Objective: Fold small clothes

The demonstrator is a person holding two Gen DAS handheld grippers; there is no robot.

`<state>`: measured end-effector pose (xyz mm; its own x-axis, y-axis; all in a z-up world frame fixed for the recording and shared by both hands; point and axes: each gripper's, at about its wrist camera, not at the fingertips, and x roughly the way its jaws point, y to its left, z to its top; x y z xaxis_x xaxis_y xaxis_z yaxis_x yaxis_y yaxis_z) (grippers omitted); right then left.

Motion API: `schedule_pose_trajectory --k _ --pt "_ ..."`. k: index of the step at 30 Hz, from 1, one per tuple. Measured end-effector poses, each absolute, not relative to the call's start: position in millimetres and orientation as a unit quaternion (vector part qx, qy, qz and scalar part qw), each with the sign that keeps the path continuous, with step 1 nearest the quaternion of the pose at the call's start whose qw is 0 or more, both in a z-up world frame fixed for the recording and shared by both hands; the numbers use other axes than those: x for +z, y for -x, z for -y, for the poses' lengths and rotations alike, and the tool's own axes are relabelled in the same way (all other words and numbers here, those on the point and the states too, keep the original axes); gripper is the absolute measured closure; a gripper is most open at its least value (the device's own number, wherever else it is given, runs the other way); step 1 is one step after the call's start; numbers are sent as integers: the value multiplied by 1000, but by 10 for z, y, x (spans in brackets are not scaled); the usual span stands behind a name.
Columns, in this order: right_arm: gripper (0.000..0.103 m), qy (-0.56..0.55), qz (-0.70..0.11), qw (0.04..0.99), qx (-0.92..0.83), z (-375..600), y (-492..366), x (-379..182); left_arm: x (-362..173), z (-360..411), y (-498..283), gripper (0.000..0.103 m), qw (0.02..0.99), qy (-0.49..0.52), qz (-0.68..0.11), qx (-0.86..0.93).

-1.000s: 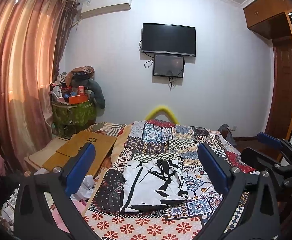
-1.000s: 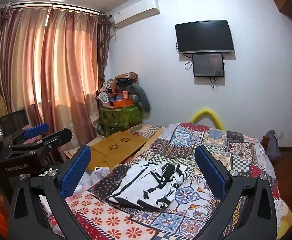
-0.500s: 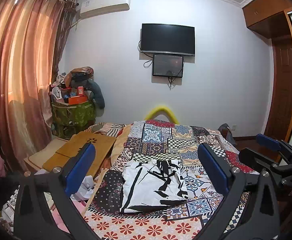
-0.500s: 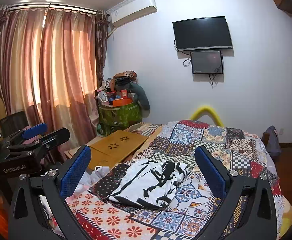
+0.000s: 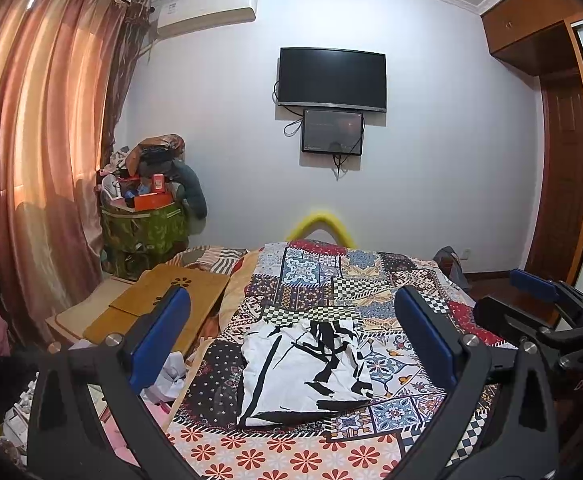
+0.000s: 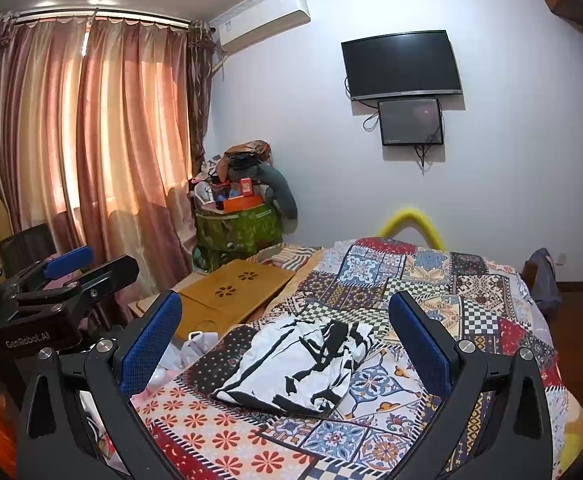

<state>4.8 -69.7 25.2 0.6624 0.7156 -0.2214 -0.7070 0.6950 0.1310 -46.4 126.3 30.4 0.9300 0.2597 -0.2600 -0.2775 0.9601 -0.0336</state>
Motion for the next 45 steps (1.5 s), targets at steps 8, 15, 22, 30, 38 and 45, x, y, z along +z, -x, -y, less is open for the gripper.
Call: schedule_pose_trajectory --k 8,15,22,30,38,45 --pt "0 -17 -129 912 390 698 -49 251 312 -1293 466 0 982 34 -128 132" --pt "0 -21 -130 912 387 695 -53 255 306 -1331 471 0 983 34 -129 127" --pt "0 -22 -132 913 384 678 -61 252 277 -1376 448 0 984 35 -132 116" --pt "0 -25 -136 914 381 670 -71 236 249 -1409 386 0 984 35 -142 105" --pt "0 -28 -140 915 377 665 -86 230 231 -1409 390 0 984 34 -142 103" --pt "0 -27 -146 915 375 646 -103 213 201 -1421 399 0 985 30 -142 95"
